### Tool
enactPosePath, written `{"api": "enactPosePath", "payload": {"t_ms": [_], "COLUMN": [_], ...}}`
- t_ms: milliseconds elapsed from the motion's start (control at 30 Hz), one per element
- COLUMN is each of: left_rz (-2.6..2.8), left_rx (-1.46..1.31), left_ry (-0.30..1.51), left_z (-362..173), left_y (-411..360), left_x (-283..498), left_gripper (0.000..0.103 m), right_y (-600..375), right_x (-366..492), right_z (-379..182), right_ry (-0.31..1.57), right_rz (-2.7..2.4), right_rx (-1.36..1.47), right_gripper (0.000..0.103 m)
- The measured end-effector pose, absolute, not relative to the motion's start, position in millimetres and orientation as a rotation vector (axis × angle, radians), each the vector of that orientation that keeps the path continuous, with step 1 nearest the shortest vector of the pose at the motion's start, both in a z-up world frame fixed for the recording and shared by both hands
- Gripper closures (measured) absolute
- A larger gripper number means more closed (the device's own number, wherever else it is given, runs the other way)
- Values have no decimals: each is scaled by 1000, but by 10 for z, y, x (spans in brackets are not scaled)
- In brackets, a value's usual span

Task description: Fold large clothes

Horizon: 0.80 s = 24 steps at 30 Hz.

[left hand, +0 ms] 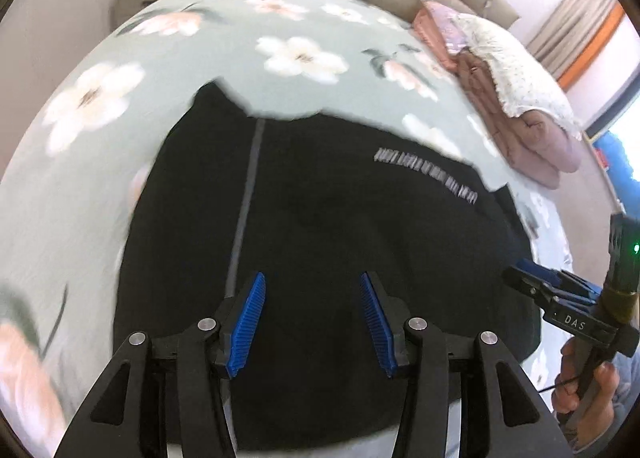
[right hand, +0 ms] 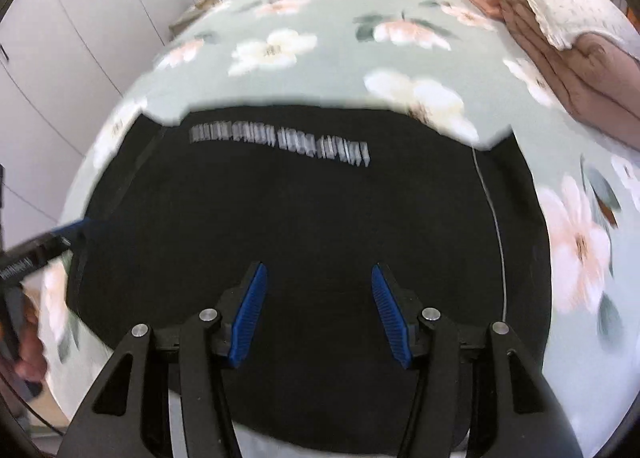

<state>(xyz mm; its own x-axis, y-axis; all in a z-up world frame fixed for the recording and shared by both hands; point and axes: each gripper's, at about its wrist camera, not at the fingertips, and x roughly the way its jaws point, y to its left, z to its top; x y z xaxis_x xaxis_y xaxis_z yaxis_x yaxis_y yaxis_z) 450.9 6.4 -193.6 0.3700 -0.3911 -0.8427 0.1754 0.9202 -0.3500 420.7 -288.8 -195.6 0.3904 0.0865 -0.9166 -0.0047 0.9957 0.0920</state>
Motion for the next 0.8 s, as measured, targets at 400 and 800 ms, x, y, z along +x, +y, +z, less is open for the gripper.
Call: {"api": "enactPosePath", "payload": {"t_ms": [400, 800], "left_rz": [-336, -256], "left_rx": [-174, -256], "left_ry": [1220, 1147], "left_z": [-2340, -1903], "left_y": [66, 923], "left_x": [4368, 4588], "left_gripper": [52, 52], "right_y": [-3033, -3834], "right_x": [4108, 3807], "right_z": [-2383, -1794], "right_ry": [1291, 1155], "right_rz": [61, -124], "right_rx": [168, 158], "right_gripper": [44, 35]}}
